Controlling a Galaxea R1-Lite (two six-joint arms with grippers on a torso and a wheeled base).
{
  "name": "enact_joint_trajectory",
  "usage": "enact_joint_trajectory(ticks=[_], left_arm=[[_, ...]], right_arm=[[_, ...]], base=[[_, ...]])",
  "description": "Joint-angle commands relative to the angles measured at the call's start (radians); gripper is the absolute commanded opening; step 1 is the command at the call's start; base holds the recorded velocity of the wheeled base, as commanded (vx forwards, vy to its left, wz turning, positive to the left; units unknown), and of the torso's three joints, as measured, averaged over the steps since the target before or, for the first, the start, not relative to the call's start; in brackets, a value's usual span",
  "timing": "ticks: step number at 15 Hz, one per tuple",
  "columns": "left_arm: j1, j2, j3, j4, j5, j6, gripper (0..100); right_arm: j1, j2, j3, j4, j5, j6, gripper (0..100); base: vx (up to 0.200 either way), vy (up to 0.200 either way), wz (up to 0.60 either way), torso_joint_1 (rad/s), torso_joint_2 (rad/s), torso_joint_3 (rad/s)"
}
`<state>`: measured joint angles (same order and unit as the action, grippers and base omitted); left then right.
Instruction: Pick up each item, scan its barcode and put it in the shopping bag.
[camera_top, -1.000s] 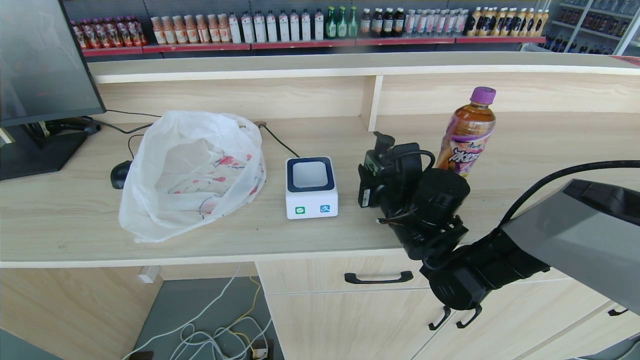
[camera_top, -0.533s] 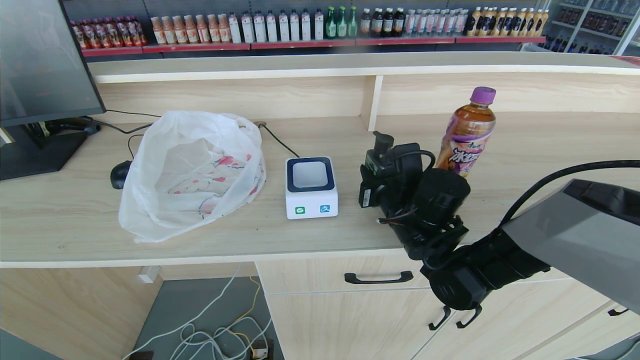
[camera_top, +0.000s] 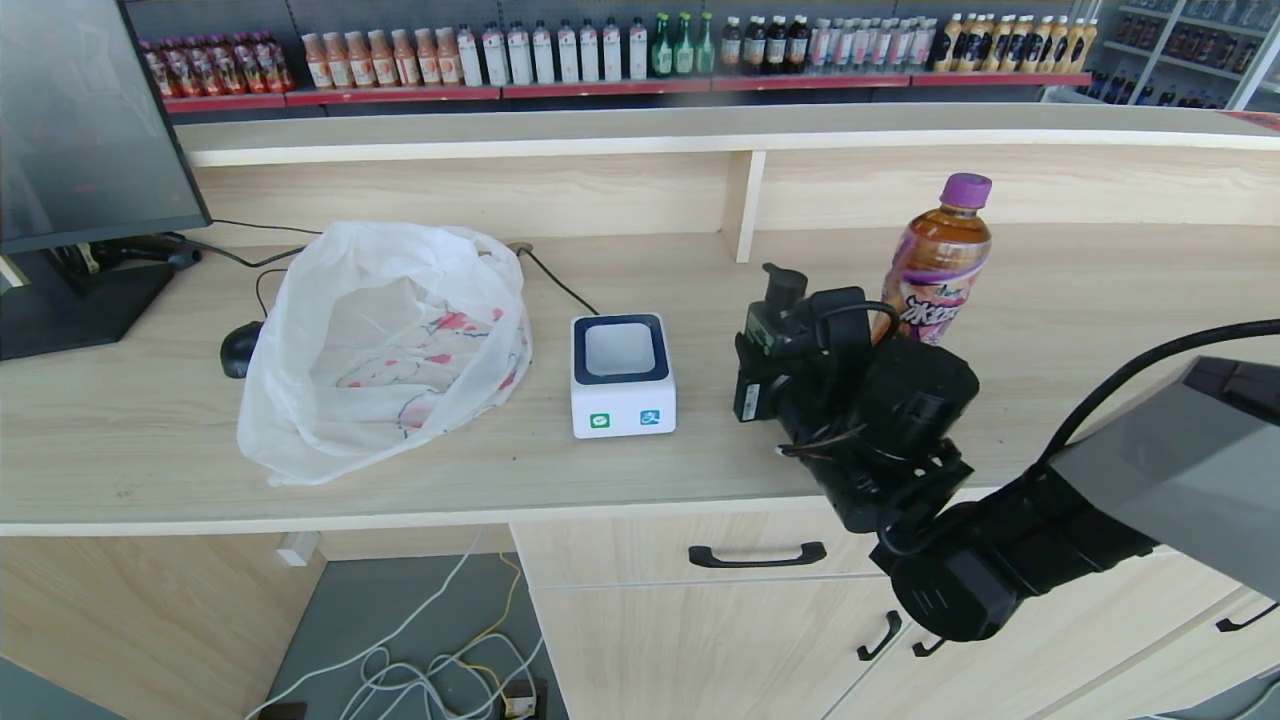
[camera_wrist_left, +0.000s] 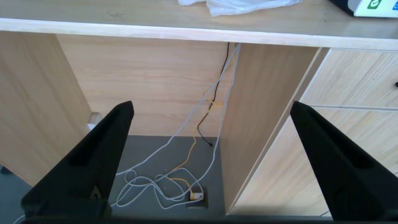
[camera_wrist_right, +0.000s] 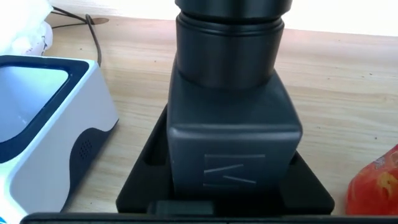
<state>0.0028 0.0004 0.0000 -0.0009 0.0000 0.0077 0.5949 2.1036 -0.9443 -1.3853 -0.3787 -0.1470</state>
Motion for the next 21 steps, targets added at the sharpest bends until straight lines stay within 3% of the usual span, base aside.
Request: enact_joint_trajectory(ticks=[1, 7, 16, 18, 21], left_arm=[[0.0, 0.0, 0.0, 0.001, 0.0, 0.0, 100], [0.0, 0.0, 0.0, 0.001, 0.0, 0.0, 100], [0.0, 0.0, 0.0, 0.001, 0.0, 0.0, 100], [0.0, 0.0, 0.0, 0.001, 0.0, 0.0, 100], [0.0, 0.0, 0.0, -0.001, 0.0, 0.0, 100]], right_arm=[[0.005, -0.073, 0.038, -0.001, 0.0, 0.0, 0], [0.056, -0.201, 0.17, -0.003, 0.0, 0.0, 0], [0.088, -0.557, 0.625, 0.003, 0.001, 0.035, 0], [0.129, -0.593, 0.642, 0.006, 0.001, 0.037, 0], [0.264, -0.605, 0.653, 0.028, 0.049, 0.101, 0]], base=[[0.0, 0.0, 0.0, 0.0, 0.0, 0.0], [0.0, 0.0, 0.0, 0.0, 0.0, 0.0], [0.0, 0.0, 0.0, 0.0, 0.0, 0.0], [0.0, 0.0, 0.0, 0.0, 0.0, 0.0], [0.0, 0.0, 0.0, 0.0, 0.0, 0.0]])
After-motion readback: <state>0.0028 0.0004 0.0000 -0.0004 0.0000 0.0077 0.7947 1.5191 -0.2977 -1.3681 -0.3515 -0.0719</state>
